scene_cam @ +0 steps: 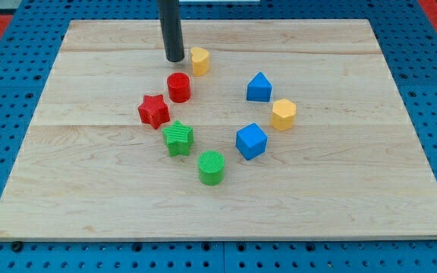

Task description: Move the yellow heart vertically at the top of the green circle

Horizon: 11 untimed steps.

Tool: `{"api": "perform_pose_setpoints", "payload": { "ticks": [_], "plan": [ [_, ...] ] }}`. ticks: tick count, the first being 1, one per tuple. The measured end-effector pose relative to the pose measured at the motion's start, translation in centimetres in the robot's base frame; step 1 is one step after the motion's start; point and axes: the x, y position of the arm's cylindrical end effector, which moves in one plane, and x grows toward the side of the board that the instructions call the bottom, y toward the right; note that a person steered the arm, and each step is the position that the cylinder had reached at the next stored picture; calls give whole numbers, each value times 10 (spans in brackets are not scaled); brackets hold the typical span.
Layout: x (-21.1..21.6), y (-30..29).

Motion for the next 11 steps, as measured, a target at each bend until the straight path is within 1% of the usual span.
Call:
{"api": "perform_pose_setpoints", "payload": {
  "ticks": [2,3,4,5,7,8,9,11],
  "plan": [
    [15,36],
    [24,37],
    [42,48],
    [46,53],
    [18,15],
    [11,-7],
    [-8,-7],
    [-13,34]
  ]
}}
